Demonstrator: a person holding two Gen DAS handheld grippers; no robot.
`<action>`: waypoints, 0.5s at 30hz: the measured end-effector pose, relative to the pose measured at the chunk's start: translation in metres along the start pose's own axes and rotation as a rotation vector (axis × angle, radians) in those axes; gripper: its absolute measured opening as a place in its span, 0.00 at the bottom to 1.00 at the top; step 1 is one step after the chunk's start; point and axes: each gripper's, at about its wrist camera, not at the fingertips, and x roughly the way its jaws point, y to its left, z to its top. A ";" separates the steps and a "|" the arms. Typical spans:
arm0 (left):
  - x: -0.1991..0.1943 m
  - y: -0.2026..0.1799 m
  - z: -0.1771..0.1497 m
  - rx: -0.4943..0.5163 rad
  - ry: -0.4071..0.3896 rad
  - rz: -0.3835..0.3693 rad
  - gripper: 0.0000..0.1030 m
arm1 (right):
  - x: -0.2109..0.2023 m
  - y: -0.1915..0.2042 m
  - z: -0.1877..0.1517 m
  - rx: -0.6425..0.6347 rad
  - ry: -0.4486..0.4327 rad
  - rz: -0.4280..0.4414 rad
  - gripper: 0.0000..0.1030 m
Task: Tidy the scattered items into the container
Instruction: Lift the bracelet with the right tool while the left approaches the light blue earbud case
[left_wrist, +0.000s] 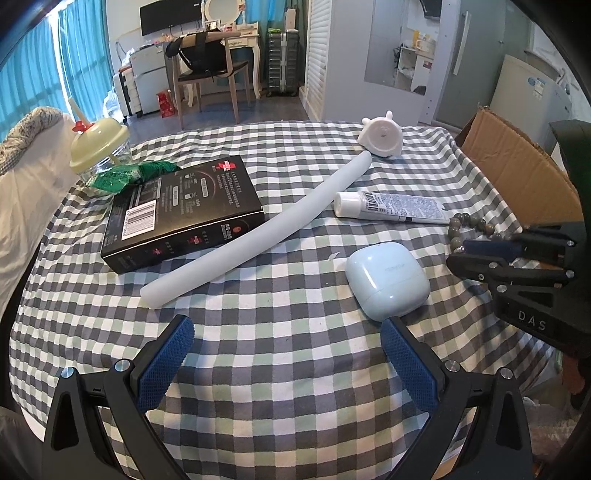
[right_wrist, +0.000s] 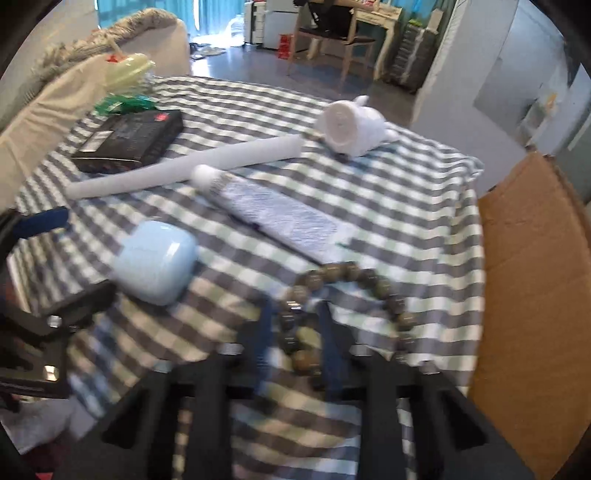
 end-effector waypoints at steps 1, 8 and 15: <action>0.000 0.000 0.000 0.001 -0.001 0.002 1.00 | -0.001 0.003 0.000 -0.014 -0.002 -0.012 0.12; -0.001 0.004 0.001 -0.008 0.000 0.014 1.00 | -0.019 -0.003 0.002 0.031 -0.044 0.034 0.11; -0.002 -0.002 0.002 0.008 -0.006 -0.001 1.00 | -0.038 -0.008 0.002 0.060 -0.080 0.047 0.11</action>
